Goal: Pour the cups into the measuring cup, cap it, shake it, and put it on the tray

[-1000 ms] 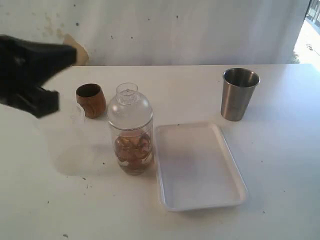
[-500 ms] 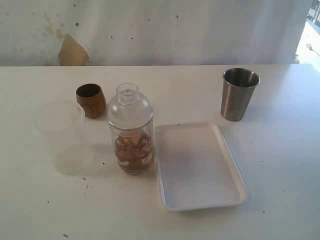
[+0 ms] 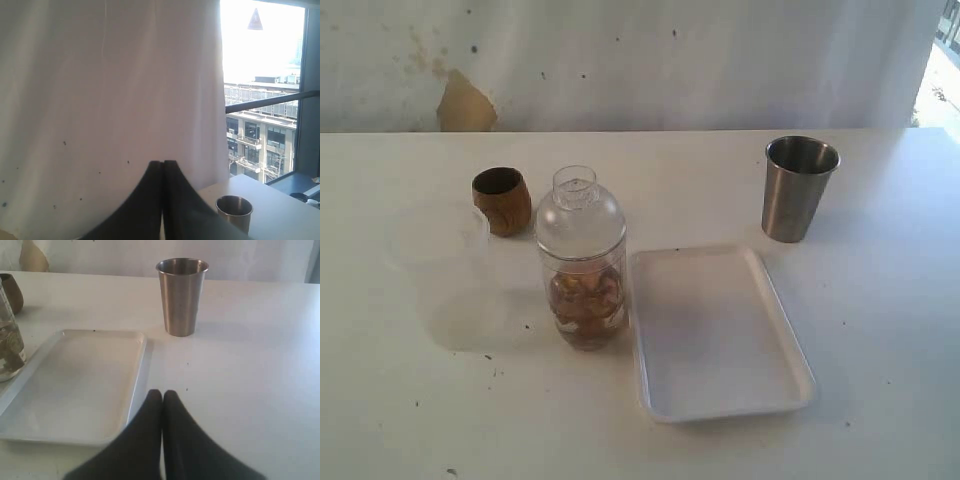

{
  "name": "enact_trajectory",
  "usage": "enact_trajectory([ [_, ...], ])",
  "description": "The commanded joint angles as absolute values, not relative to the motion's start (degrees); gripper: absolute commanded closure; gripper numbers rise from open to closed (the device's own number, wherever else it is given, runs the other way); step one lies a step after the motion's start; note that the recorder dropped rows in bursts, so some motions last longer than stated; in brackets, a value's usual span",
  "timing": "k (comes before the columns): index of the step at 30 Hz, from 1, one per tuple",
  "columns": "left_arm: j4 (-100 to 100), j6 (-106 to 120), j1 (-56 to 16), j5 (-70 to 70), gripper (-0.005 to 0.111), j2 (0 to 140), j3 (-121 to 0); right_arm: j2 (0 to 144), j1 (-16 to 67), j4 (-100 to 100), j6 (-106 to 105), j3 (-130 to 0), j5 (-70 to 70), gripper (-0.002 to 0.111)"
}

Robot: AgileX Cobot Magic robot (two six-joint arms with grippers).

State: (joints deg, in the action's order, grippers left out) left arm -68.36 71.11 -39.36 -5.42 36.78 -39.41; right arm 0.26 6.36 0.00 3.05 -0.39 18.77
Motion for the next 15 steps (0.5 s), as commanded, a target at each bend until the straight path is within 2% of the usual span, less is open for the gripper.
enact_trajectory([
  [1,-68.9,68.9,-37.4,-7.0,0.107,35.3,-37.7,0.0,6.1,0.0,3.3,0.0,18.2,0.108],
  [6,-54.2,49.8,-29.1,-4.7,0.107,33.5,-32.9,0.0,6.1,0.0,3.3,0.0,18.2,0.108],
  [11,-20.5,14.5,-19.5,-1.6,0.107,31.0,-27.5,0.0,6.1,0.0,3.3,0.0,18.2,0.108],
  [15,-14.7,7.6,-13.8,-1.8,0.107,28.9,-22.8,0.0,6.1,0.0,3.3,0.0,18.2,0.108],
])
